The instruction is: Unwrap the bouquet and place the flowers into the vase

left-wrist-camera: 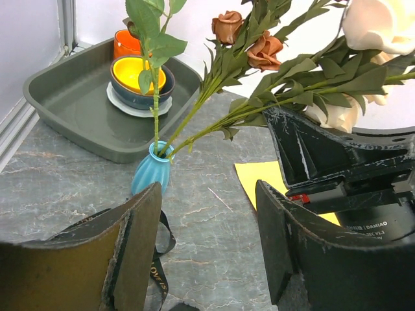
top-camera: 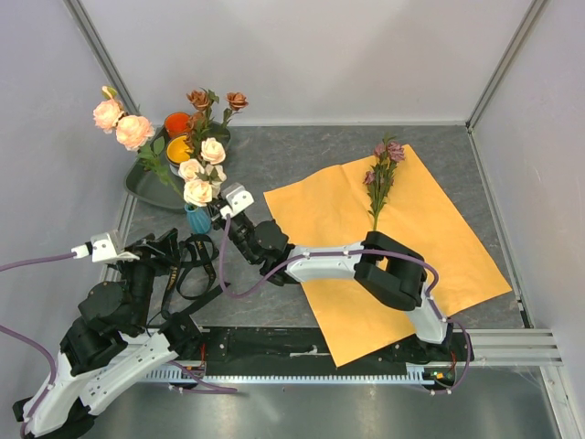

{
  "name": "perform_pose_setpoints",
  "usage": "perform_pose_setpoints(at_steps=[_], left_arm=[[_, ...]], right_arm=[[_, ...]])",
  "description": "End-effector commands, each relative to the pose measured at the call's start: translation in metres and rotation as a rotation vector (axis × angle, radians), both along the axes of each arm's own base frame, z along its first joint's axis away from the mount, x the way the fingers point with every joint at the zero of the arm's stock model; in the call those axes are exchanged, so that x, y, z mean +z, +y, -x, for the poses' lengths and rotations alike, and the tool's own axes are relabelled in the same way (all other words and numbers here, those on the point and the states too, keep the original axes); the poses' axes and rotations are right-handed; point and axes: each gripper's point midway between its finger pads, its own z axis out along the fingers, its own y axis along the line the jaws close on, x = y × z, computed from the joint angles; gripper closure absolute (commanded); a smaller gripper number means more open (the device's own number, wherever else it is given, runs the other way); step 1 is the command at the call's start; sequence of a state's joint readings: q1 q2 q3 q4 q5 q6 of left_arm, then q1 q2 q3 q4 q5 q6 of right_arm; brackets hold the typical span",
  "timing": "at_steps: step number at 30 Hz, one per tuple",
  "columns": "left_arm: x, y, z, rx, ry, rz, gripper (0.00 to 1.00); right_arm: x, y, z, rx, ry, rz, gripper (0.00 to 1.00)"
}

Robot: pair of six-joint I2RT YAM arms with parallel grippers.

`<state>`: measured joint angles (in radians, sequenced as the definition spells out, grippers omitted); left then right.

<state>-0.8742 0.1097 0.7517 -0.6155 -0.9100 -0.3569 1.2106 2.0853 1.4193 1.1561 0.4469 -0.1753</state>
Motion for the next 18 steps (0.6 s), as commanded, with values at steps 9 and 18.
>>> perform_pose_setpoints(at_steps=[9,18], left_arm=[[0.002,0.002,0.000,0.013,-0.009,0.011,0.34],[0.001,0.001,-0.001,0.013,-0.007,0.009,0.34]], right_arm=[[0.005,0.019,0.000,0.021,0.008,-0.021,0.84],[0.002,0.022,-0.001,0.019,0.021,-0.006,0.64]])
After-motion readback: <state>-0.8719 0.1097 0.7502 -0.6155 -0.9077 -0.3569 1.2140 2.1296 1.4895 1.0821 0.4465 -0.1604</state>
